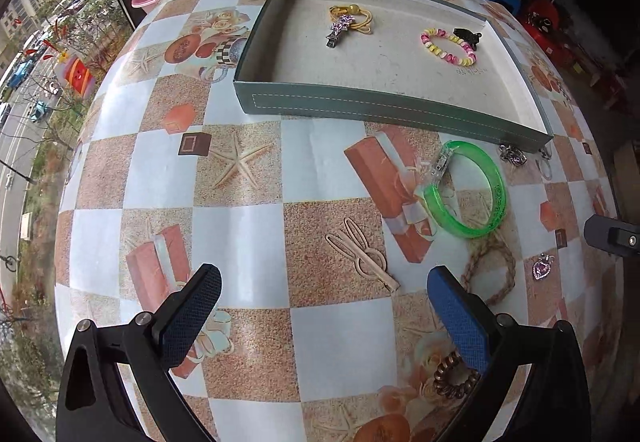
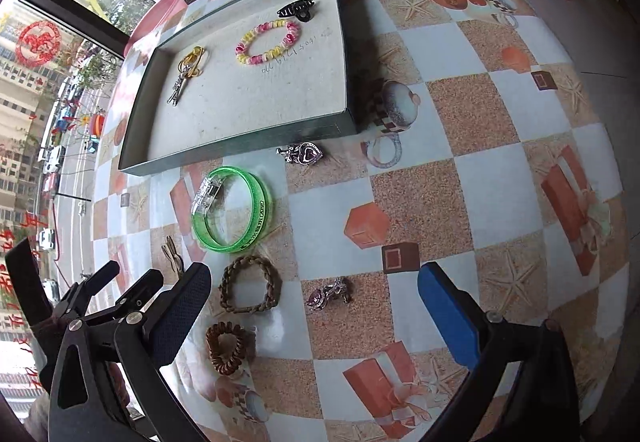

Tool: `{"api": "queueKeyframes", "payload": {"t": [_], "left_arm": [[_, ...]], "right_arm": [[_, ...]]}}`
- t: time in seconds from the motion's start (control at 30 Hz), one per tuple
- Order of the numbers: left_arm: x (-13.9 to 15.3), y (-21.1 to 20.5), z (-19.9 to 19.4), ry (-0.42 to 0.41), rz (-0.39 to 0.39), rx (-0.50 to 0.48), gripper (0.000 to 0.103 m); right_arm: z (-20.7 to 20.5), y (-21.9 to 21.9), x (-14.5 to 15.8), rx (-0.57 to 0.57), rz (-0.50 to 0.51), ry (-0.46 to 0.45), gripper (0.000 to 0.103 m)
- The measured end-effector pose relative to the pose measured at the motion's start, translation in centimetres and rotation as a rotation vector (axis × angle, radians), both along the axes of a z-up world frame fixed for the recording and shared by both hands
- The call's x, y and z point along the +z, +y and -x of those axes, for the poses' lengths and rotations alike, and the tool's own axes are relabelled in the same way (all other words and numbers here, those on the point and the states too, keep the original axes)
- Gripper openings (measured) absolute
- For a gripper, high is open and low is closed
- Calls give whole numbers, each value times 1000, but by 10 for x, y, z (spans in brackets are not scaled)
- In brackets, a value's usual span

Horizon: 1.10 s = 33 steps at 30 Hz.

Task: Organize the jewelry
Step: 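Withdraw both open tools from the tray toward the table jewelry, then grasp the brown coil hair tie with the left tool while the right tool grasps a silver charm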

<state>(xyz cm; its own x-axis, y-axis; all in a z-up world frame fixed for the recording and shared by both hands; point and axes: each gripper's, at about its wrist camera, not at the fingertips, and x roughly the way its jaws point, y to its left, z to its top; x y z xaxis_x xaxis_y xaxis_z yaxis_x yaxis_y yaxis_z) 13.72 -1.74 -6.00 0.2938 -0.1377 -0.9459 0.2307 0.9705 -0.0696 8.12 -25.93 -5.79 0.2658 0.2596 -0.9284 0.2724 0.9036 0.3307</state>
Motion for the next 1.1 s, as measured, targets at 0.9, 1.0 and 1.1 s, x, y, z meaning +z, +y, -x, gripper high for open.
{"api": "queueKeyframes", "payload": {"t": [0.9, 1.0, 1.1], "left_arm": [[-24, -40, 55, 23, -39, -283, 103], [-26, -42, 56, 19, -53, -289, 103], [-29, -48, 58, 14, -78, -290, 103]], "right_arm": [[10, 17, -35, 1, 111, 85, 73], [6, 22, -35, -2, 126, 81, 73], [2, 29, -35, 3, 153, 84, 68]]}}
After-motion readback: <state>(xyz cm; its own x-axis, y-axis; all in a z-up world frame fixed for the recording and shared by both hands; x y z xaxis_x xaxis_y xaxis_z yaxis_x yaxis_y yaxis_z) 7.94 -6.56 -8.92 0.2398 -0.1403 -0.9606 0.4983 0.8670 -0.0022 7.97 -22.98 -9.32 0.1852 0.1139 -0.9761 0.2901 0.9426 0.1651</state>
